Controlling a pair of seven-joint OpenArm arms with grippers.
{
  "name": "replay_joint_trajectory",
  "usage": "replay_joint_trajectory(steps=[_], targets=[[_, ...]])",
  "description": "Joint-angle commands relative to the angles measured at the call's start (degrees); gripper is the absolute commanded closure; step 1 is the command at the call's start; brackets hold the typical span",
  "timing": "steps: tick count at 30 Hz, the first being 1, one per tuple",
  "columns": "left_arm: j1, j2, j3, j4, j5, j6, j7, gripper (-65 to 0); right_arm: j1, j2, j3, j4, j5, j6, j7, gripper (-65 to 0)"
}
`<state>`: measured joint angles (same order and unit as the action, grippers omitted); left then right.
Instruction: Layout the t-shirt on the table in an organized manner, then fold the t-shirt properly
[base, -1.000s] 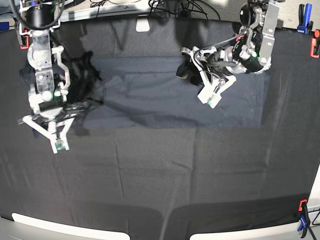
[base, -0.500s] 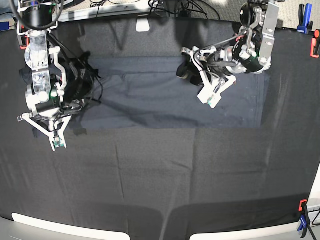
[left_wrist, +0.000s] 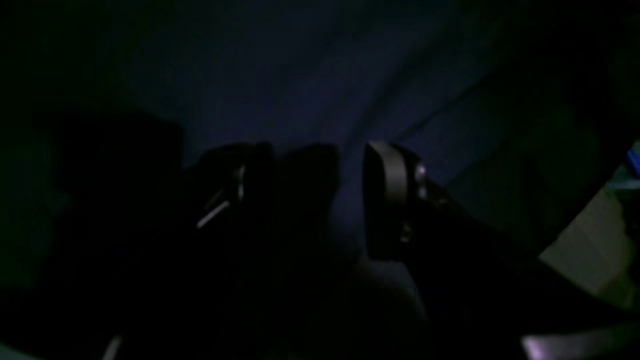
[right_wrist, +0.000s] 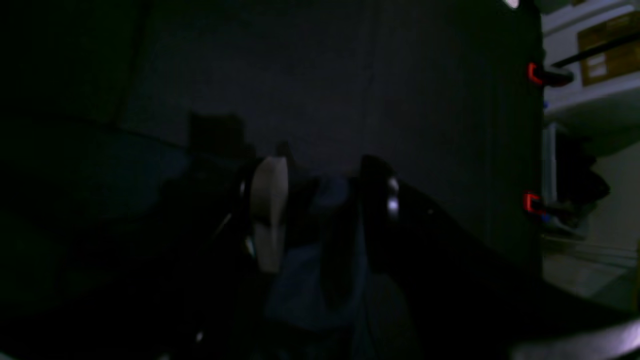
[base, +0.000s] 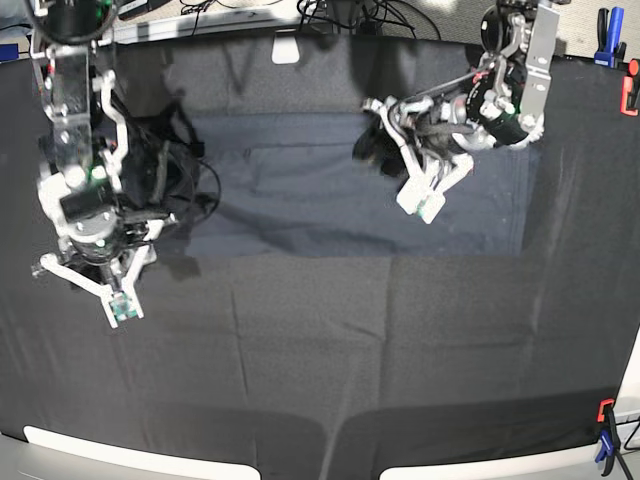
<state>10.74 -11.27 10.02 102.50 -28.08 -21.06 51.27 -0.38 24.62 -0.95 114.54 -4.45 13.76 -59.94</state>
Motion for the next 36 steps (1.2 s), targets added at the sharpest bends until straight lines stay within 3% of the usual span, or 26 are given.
replay_joint_trajectory(steps=[1, 5, 8, 10, 13, 16, 20, 23, 27, 29, 32, 36], targets=[[-0.79, -0.07, -0.15, 2.1, -0.15, -0.22, -0.94, -26.7, 1.14, 0.72, 0.59, 1.84, 1.64, 0.22, 1.07, -23.6], [-1.44, -0.04, -0.22, 7.28, 5.88, 0.9, -1.01, -26.7, 0.68, 0.76, 0.59, 2.47, 8.31, 0.42, 1.03, -23.6], [-2.36, -0.07, -0.22, 11.39, 15.39, 8.09, -1.01, -26.7, -1.22, 0.76, 0.61, 2.67, 13.6, 1.55, 2.69, -23.6], [-2.97, -0.24, -0.22, 12.79, 23.91, 11.89, -0.68, -26.7, -4.04, 0.76, 0.83, 3.43, 18.38, 5.18, 8.33, -23.6], [-3.45, -0.24, -0.24, 12.94, 33.64, 12.33, 2.99, -26.7, -8.46, 0.76, 1.6, 5.35, 24.26, 11.32, 13.64, -23.6], [-3.3, -1.09, -0.22, 12.94, 35.98, 12.81, 3.74, -26.7, -12.33, 0.76, 3.21, 7.39, 29.94, 14.21, 12.96, -23.6], [-3.32, -3.76, -1.66, 12.94, 36.61, 16.65, 2.12, -26.7, -19.43, 0.72, 7.91, 9.92, 35.39, 17.62, 12.15, -23.6], [-3.32, -6.05, -6.67, 12.92, 32.92, 16.79, 0.61, -26.7, -25.14, -0.42, 13.29, 10.51, 40.19, 19.43, 12.0, -23.6], [-3.32, -9.7, -16.28, 11.5, 19.82, 16.55, -0.59, -26.7, -30.73, -6.4, 21.29, 10.51, 45.9, 25.79, 9.9, -23.6], [-3.32, -11.72, -20.28, 9.33, 12.41, 15.98, -0.52, -26.7, -32.57, -9.29, 24.59, 10.51, 50.49, 26.24, 6.84, -23.6], [-3.32, -14.1, -23.54, 3.45, 1.29, 12.48, -0.09, -26.7, -34.64, -12.46, 28.09, 10.51, 59.8, 26.24, 0.02, -23.6], [-4.07, -14.99, -23.91, -7.04, -4.98, 9.97, 0.26, -26.7, -37.83, -14.97, 30.05, 10.51, 69.0, 26.24, -4.33, -23.6]])
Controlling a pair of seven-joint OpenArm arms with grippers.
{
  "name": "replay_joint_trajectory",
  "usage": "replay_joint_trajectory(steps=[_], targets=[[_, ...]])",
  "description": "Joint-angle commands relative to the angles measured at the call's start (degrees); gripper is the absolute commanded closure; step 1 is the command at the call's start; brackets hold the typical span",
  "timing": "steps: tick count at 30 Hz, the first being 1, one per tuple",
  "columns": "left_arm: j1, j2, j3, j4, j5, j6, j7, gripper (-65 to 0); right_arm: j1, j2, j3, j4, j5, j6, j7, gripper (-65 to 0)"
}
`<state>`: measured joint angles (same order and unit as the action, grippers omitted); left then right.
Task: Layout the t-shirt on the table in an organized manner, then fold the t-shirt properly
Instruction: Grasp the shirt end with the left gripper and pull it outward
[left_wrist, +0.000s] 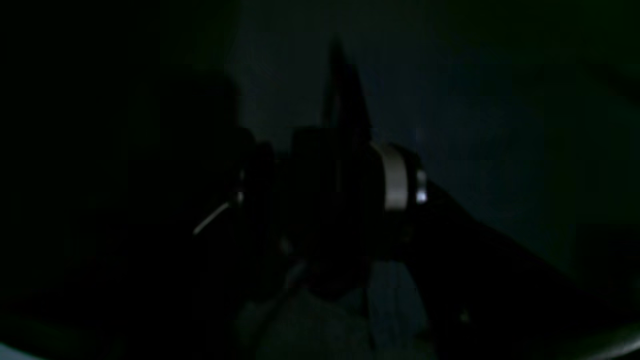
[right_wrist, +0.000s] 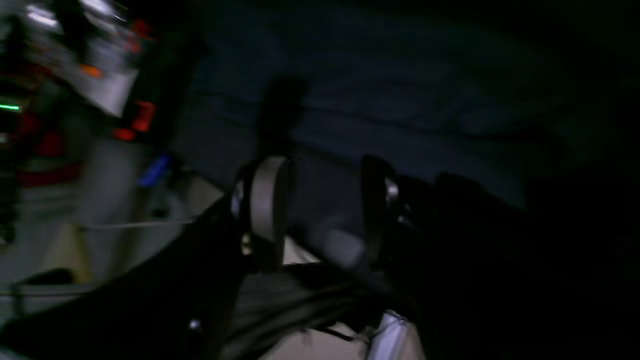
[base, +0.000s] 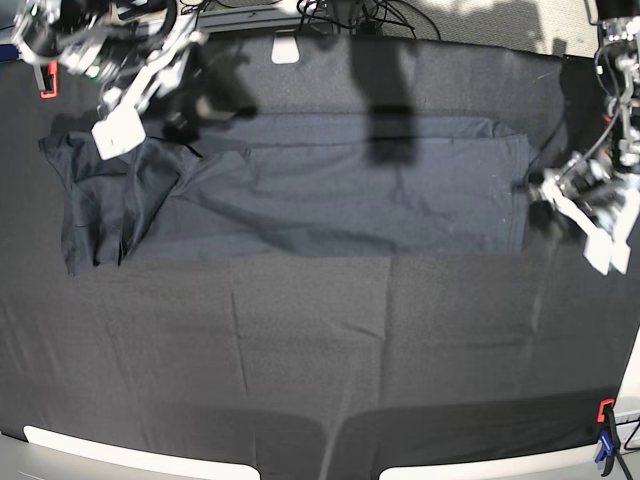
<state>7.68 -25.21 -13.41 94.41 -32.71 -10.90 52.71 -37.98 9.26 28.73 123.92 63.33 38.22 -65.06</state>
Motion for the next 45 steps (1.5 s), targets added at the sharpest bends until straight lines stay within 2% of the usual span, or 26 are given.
replay_joint_trajectory(steps=[1, 3, 7, 9, 12, 15, 19, 21, 23, 26, 28, 32, 36, 42, 44, 45], targets=[[-1.55, -1.18, -0.48, -1.73, -2.25, -0.5, -0.76, -26.7, -0.98, 0.13, 0.39, 1.16, 2.01, 1.78, 0.79, -23.6], [-2.89, -1.31, -0.48, -6.43, -6.25, -1.7, 1.16, -26.7, -1.9, 0.11, 0.39, 1.29, 2.29, 1.78, 0.79, -23.6], [-5.11, -1.51, -0.48, -10.84, -14.75, -7.5, 5.27, -26.7, -2.08, 0.11, 0.39, 1.33, 2.23, 1.78, 0.79, -23.6], [-5.92, -1.51, -0.48, -10.93, -16.48, -9.22, 6.69, -26.7, -2.05, 0.11, 0.39, 1.33, 2.25, 1.78, 0.79, -23.6], [-7.13, -1.51, -0.48, -10.93, -16.85, -9.55, 7.82, -26.7, -2.08, 0.11, 0.39, 1.33, 2.23, 1.78, 0.76, -23.6], [-8.17, -1.49, -0.48, -10.91, -14.36, -9.53, 6.08, -26.7, -2.05, 0.09, 0.39, 1.33, 2.25, 1.78, 0.76, -23.6], [-10.38, -1.51, -0.48, -10.93, -5.66, -9.51, 3.52, -27.3, -2.05, 0.11, 0.39, 1.33, 2.25, 1.78, 0.76, -23.6], [-11.34, -1.53, -0.48, -10.93, -2.91, -9.51, 2.36, -34.8, -2.08, 0.11, 0.39, 1.33, 2.25, 1.78, 0.76, -23.6], [-12.2, -1.51, -0.48, -10.93, -1.44, -9.51, 3.61, -44.5, -2.05, 0.11, 0.39, 1.33, 2.21, 1.78, 0.76, -23.6], [-12.79, -1.53, -0.48, -10.93, 1.7, -9.46, 4.61, -45.5, -2.05, 0.11, 0.39, 1.33, 1.99, 1.78, 0.76, -23.6], [-12.74, -1.51, -0.48, -10.95, 1.44, -9.44, 6.01, -45.5, -2.05, 0.11, 0.39, 1.33, 1.95, 1.78, 0.74, -23.6], [-12.74, -2.1, -0.48, -11.26, -4.22, -8.74, 8.72, -45.5, -2.05, 0.11, 0.39, 1.33, 1.18, 1.78, 0.74, -23.6], [-12.63, -5.03, -0.48, -11.26, -14.56, -8.83, 9.46, -45.1, -2.05, 0.11, 0.39, 1.33, 1.2, 1.78, 0.74, -23.6], [-12.46, -8.61, -0.48, -13.33, -15.85, -8.87, 9.4, -45.1, -2.08, 0.11, 0.39, 1.33, 1.2, 1.78, 0.74, -23.6], [-12.46, -9.29, -0.48, -15.91, -19.12, -9.07, 9.44, -45.1, -2.08, 0.11, 0.39, 1.33, 1.22, 1.78, 0.74, -23.6], [-12.46, -9.29, -0.48, -17.49, -21.29, -10.27, 9.79, -45.1, -2.05, 0.09, 0.39, 1.33, 1.22, 1.78, 0.76, -23.6]])
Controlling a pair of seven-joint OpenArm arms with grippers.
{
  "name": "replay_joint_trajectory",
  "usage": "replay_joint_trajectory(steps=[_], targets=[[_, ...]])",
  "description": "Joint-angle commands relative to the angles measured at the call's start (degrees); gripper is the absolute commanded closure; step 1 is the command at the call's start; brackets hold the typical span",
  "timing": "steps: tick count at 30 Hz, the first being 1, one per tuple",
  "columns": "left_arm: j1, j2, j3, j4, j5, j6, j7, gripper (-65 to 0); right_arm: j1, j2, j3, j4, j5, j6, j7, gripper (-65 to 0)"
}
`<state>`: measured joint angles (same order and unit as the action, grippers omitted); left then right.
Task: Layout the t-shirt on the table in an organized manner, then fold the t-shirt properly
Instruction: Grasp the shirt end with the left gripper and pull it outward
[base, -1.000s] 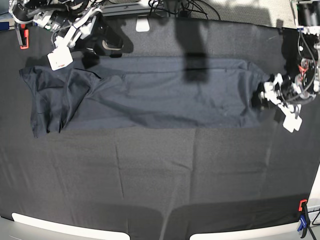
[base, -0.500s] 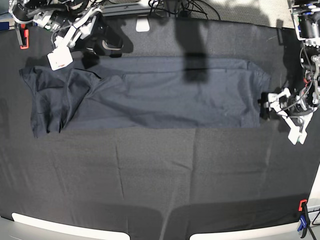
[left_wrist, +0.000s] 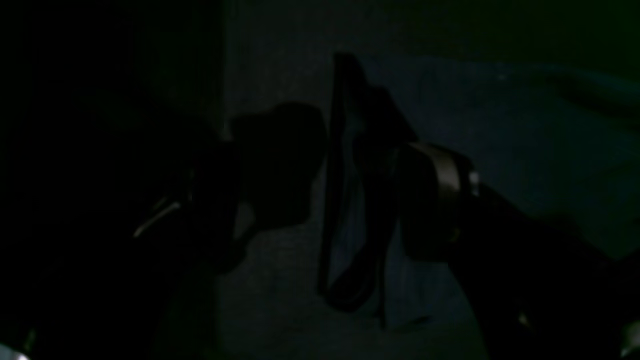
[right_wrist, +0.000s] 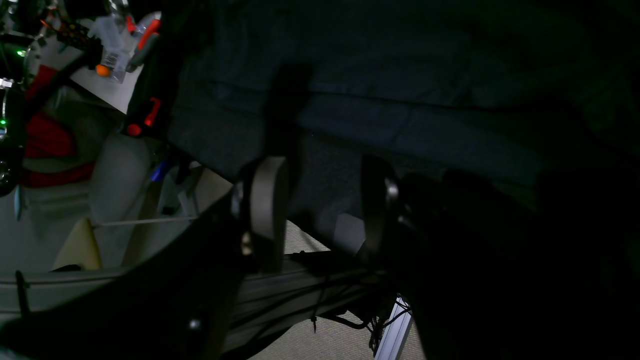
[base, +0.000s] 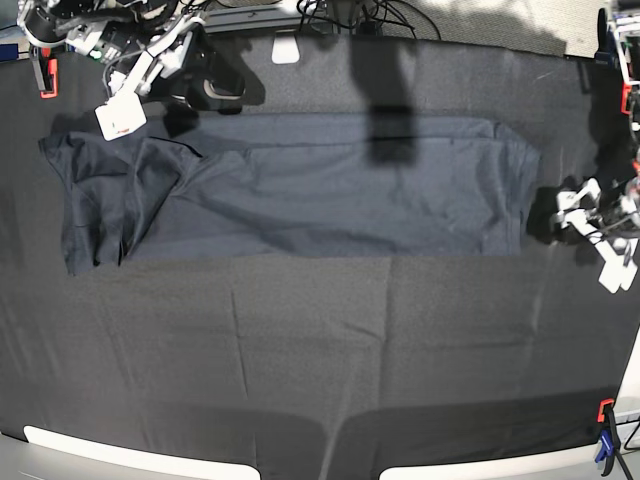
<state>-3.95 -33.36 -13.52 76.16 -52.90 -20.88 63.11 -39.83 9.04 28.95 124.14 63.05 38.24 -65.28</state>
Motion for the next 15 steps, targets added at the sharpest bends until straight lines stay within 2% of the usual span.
replay_joint_trajectory(steps=[1, 3, 5, 10, 15], targets=[[-0.83, -1.03, -0.37, -0.94, -3.8, -1.9, 0.17, -45.1, -0.2, 0.31, 0.17, 1.11, 1.53, 1.76, 0.96, -23.6], [-0.83, -0.76, -0.37, -4.61, -10.16, -6.88, 2.34, -45.1, -0.2, 0.31, 0.17, 1.11, 1.51, 1.76, 0.96, -23.6], [-0.83, -0.83, -0.37, -8.02, -14.73, -9.68, 3.69, -45.1, -0.2, 0.33, 0.17, 1.11, 1.51, 1.76, 0.96, -23.6], [-0.76, -0.79, -0.37, -12.94, -14.8, -10.91, 3.82, -45.1, -0.2, 0.31, 0.17, 1.11, 1.51, 1.76, 0.98, -23.6], [0.22, -0.74, -0.37, -12.33, -14.69, -12.46, 3.93, -45.1, -0.2, 0.33, 0.17, 1.11, 1.53, 1.76, 0.94, -23.6]])
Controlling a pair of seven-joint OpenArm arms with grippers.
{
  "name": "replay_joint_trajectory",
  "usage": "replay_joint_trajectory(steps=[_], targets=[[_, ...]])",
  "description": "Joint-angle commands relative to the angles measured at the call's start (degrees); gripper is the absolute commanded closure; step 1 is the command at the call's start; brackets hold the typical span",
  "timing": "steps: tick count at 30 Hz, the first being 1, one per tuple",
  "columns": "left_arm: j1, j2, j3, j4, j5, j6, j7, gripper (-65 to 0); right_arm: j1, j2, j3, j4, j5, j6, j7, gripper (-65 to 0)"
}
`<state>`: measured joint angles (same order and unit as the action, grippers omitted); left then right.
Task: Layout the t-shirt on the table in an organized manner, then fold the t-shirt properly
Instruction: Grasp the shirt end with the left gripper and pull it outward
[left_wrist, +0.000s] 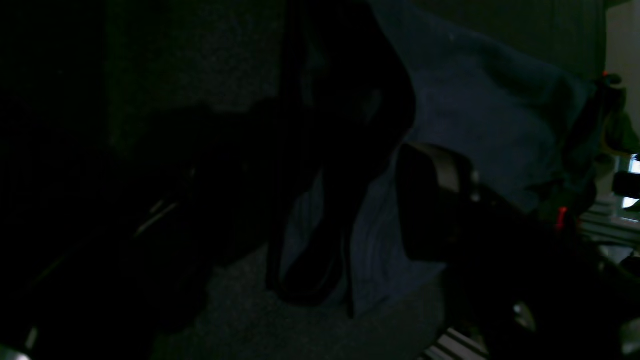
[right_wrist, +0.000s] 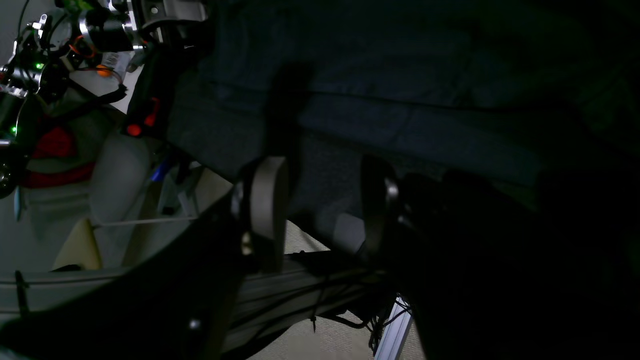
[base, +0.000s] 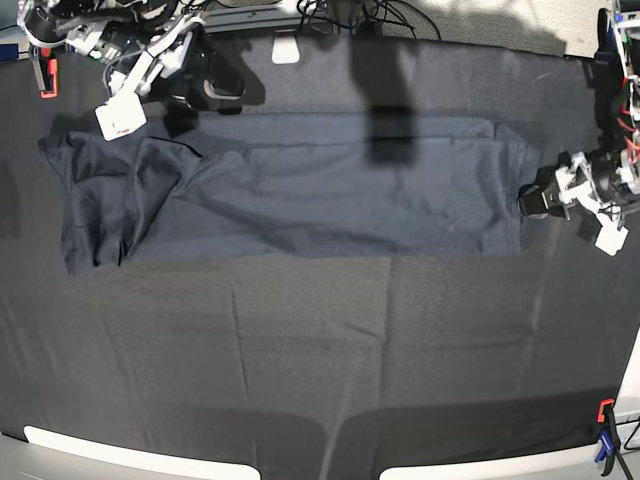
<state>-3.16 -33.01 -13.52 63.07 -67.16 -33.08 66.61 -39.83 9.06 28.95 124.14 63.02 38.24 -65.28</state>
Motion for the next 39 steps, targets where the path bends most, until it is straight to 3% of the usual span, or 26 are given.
replay_joint_trajectory(steps=[1, 8, 11, 16, 25, 27, 32, 39], targets=[[-0.33, -1.11, -0.37, 1.09, -0.42, -1.14, 1.05, -45.1, -0.2, 0.28, 0.17, 1.11, 1.6, 1.76, 0.94, -23.6], [3.8, -0.09, -0.37, 7.26, -0.39, -2.32, 1.33, -45.1, -0.2, 0.31, 0.17, 1.11, 1.7, 1.76, 0.92, -23.6], [5.55, 2.45, -0.37, 11.02, -0.28, -2.34, 1.22, -45.1, -0.2, 0.31, 0.17, 1.11, 1.7, 1.76, 0.92, -23.6], [5.84, 6.49, -0.37, 12.9, 6.23, -1.51, -2.21, -45.1, -0.2, 0.31, 0.17, 1.11, 1.68, 1.76, 0.9, -23.6], [5.86, 6.36, -0.37, 12.9, 2.97, -0.79, -2.56, -44.7, -0.2, 0.31, 0.17, 1.11, 1.7, 1.76, 0.92, -23.6], [5.86, 6.34, -0.37, 12.9, 3.15, -0.79, -4.63, -41.1, -0.2, 0.31, 0.17, 1.11, 1.68, 1.76, 0.9, -23.6], [5.86, 6.34, -0.37, 12.9, 3.23, -0.79, -4.76, -23.8, -0.2, 0.31, 0.17, 1.11, 1.7, 1.76, 0.9, -23.6], [5.86, 6.62, -0.37, 12.9, 3.23, -0.81, -6.23, -21.7, -0.2, 0.31, 0.17, 1.11, 1.7, 1.76, 0.9, -23.6]])
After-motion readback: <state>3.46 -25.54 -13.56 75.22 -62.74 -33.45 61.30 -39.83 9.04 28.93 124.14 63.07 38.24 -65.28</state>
